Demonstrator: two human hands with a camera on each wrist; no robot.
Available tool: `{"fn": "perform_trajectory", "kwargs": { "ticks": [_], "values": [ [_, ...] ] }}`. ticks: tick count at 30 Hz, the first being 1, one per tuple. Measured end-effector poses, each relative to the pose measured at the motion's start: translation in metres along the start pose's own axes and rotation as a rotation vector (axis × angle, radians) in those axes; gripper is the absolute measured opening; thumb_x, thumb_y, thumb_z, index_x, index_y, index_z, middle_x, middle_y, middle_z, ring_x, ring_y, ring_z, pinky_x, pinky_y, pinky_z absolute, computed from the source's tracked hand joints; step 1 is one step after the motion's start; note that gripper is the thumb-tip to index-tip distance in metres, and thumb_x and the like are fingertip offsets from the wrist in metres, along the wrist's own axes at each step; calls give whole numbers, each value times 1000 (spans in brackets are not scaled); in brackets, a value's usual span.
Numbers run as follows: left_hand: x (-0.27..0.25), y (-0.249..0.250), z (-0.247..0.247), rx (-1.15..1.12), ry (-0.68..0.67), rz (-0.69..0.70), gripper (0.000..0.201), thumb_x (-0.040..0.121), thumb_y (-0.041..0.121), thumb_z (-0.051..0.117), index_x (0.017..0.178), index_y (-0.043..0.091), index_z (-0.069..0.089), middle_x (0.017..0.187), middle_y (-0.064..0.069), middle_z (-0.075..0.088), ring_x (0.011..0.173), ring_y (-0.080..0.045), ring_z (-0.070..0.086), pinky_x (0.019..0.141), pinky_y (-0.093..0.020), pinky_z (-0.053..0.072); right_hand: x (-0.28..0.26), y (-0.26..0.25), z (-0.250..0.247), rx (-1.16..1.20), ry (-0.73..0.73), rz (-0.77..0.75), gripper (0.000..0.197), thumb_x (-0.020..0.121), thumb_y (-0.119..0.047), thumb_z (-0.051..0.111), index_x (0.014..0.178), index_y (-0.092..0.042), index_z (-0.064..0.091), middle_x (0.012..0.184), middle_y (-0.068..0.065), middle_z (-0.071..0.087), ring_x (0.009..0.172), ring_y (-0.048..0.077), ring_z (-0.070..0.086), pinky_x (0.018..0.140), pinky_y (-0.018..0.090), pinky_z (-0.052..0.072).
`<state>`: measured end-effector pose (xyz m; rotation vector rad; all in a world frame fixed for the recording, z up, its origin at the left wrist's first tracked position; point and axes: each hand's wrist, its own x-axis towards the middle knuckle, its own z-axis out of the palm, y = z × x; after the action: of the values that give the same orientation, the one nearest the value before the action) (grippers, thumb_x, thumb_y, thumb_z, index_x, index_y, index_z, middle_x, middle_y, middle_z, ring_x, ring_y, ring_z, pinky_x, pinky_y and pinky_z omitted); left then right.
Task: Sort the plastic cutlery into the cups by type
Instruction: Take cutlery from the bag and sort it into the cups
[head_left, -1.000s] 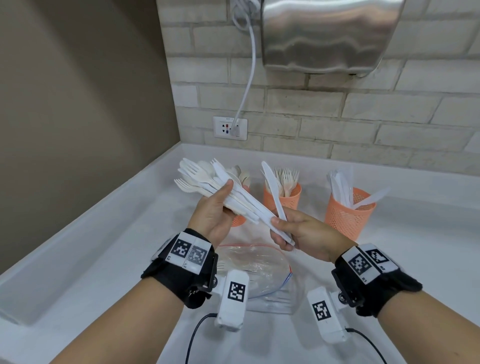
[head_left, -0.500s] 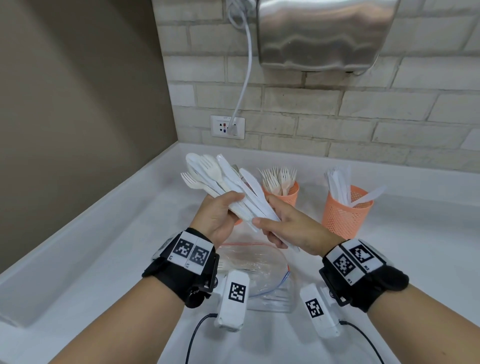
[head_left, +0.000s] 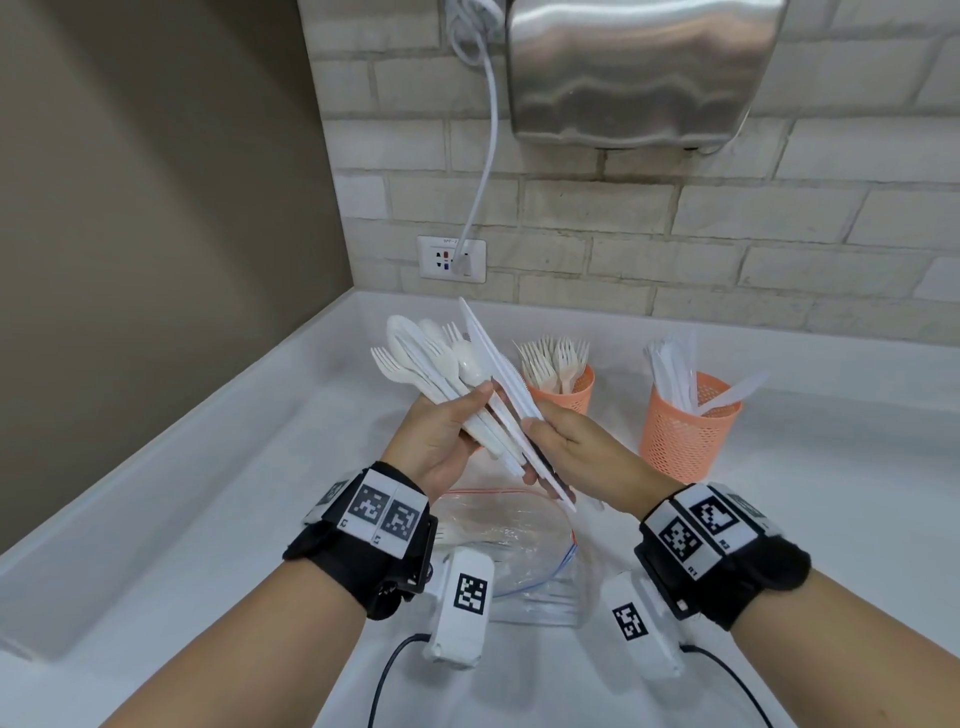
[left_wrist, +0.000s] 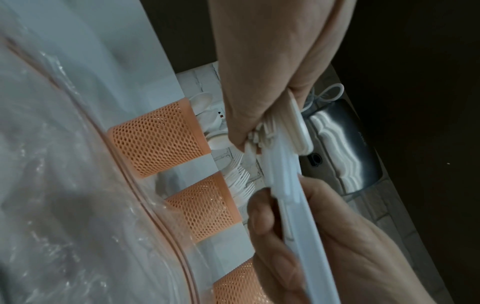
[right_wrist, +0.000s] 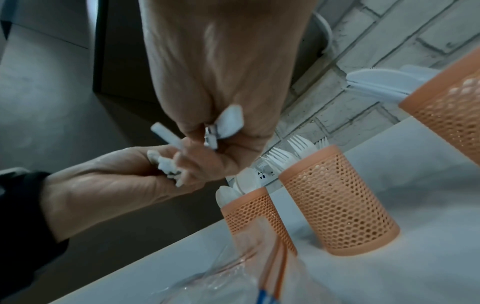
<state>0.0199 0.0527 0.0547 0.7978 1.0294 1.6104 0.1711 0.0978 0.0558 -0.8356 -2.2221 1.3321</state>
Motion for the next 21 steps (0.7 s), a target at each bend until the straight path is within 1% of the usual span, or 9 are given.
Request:
{"fn": "perform_trajectory", "kwargs": {
  "ticks": [2, 6, 8, 9, 11, 13, 16, 19, 21],
  "values": [
    [0, 0, 1, -8, 22, 1, 22, 90, 7, 55, 111, 8, 61, 94, -7, 68, 84, -21, 66, 65, -33, 57, 0, -2, 1, -14, 0, -27, 32, 101, -23, 32, 126, -6, 44, 76, 10, 59, 58, 20, 56, 40, 22, 42],
    [3, -2, 1, -18, 103, -11, 34, 88, 3, 57, 122, 5, 56, 99, -9, 66, 85, -21, 65, 59, -29, 57, 1, -2, 8, -115, 4, -94, 35, 98, -29, 42, 128, -11, 46, 87, -1, 60, 73, 6, 60, 65, 19, 51],
    [3, -4, 1, -22, 133, -26, 35, 87, 0, 57, 122, 3, 56, 99, -9, 66, 86, -21, 65, 66, -30, 59, 1, -1, 10, -77, -9, -63, 31, 97, -24, 45, 125, -11, 47, 81, -10, 56, 67, -5, 58, 54, 6, 44],
    [2, -5, 1, -20, 142, -36, 34, 87, 1, 57, 121, 3, 56, 98, -9, 66, 86, -21, 65, 69, -31, 57, 0, -1, 10, -47, -20, -39, 29, 98, -21, 44, 125, -11, 46, 81, -10, 54, 65, -5, 58, 51, 5, 42],
    [1, -5, 1, -12, 133, -51, 29, 89, 5, 56, 118, 4, 57, 98, -10, 66, 86, -21, 65, 75, -34, 55, -2, -3, 8, -4, -30, -6, 28, 99, -20, 41, 124, -10, 46, 85, -4, 56, 68, 5, 60, 53, 14, 50],
    [1, -3, 1, -10, 115, -54, 22, 91, 7, 54, 112, 5, 59, 96, -10, 67, 85, -23, 66, 77, -37, 54, -3, -2, 5, -11, -21, -15, 26, 99, -20, 39, 122, -10, 47, 86, 4, 58, 70, 13, 59, 63, 32, 58],
    [2, 0, 1, -11, 121, -48, 14, 91, 4, 53, 101, 8, 61, 89, -9, 68, 76, -20, 66, 69, -35, 55, -2, 2, -1, 9, -34, 14, 27, 100, -20, 37, 125, -16, 46, 71, 3, 53, 63, 16, 55, 65, 38, 57],
    [3, 0, 1, 0, 131, -31, 14, 92, 9, 54, 104, 10, 60, 87, -6, 68, 74, -18, 66, 58, -30, 54, -4, 4, -6, 24, -64, 27, 25, 100, -16, 36, 123, -16, 47, 74, 2, 52, 51, 10, 50, 51, 27, 48],
    [2, 1, 2, -9, 128, -25, 13, 92, 14, 54, 103, 12, 61, 84, -4, 70, 77, -19, 66, 63, -31, 52, -5, 7, -9, 132, -86, 34, 28, 100, -17, 37, 126, -20, 47, 73, 1, 51, 45, 8, 41, 43, 20, 36]
  ]
}}
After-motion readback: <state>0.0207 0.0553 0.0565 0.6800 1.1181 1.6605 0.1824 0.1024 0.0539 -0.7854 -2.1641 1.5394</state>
